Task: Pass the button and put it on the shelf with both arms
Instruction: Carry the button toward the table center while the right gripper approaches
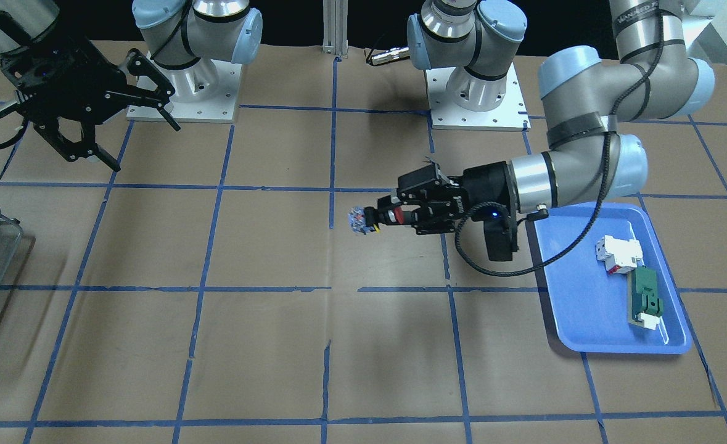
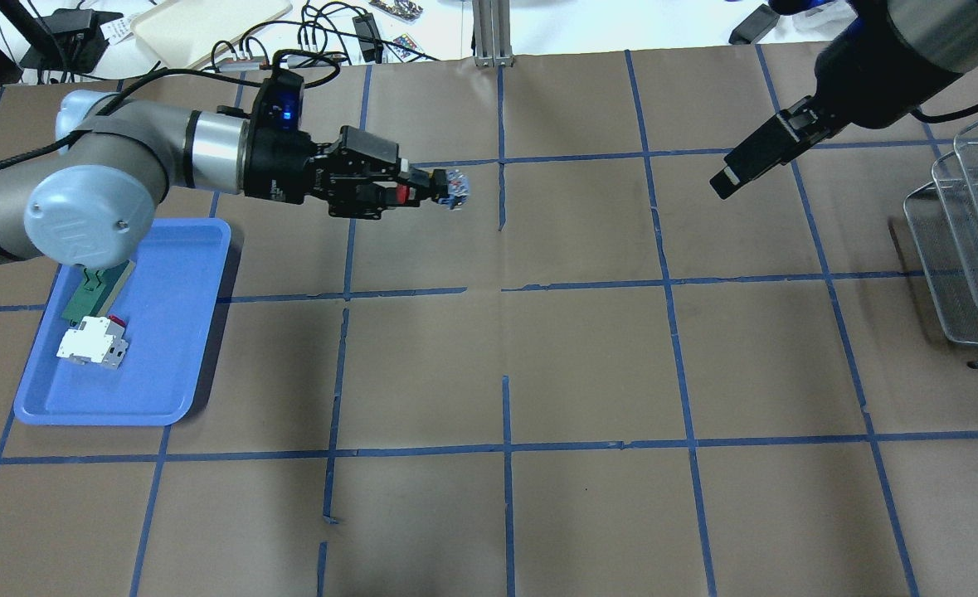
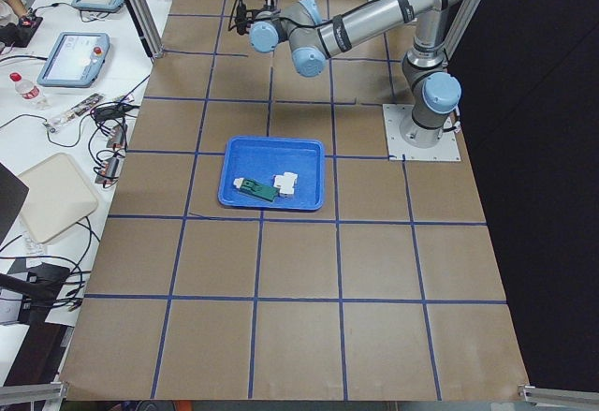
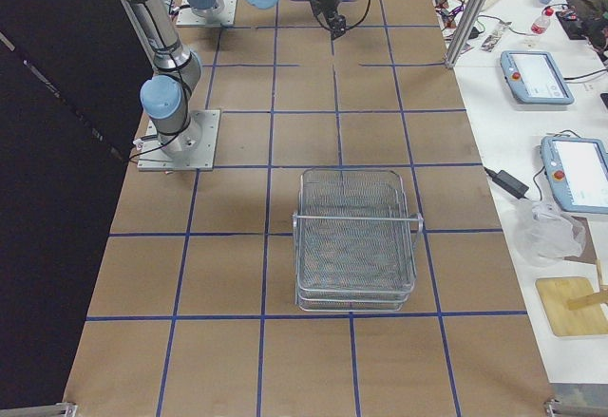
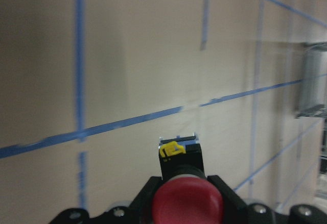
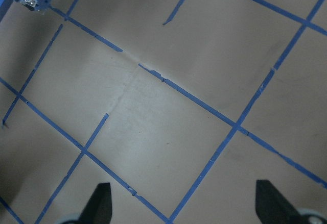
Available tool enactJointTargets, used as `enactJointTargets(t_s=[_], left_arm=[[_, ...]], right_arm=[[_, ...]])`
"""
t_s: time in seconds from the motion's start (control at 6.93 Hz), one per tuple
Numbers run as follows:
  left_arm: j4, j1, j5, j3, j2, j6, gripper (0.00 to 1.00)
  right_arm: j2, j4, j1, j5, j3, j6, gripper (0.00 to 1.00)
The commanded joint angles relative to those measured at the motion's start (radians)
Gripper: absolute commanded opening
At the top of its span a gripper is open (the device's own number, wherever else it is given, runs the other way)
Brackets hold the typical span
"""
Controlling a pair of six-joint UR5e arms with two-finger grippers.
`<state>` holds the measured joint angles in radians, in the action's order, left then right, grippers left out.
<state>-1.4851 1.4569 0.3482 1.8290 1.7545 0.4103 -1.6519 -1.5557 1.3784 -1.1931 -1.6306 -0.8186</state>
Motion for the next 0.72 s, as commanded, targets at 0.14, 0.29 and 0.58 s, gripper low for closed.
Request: enactJointTargets(t_s=[0.14, 0.29, 0.58], left_arm=[[0.142, 0.132, -0.213, 0.006, -0.046, -0.232, 0.05], [0.205, 0.152, -0.219, 0.001, -0.052, -0.328, 0.05], [0.470, 0.183, -0.218, 0.006, -0.041, -0.560, 0.06]], right_arm=[[0.000, 0.044, -0.034, 0.058, 0.000, -0.146, 0.97], [0.000, 0.086, -0.070, 0.107, 0.000, -0.216, 0.99], [-0.014, 0.149, -0.093, 0.214, 0.000, -0.342, 1.00]])
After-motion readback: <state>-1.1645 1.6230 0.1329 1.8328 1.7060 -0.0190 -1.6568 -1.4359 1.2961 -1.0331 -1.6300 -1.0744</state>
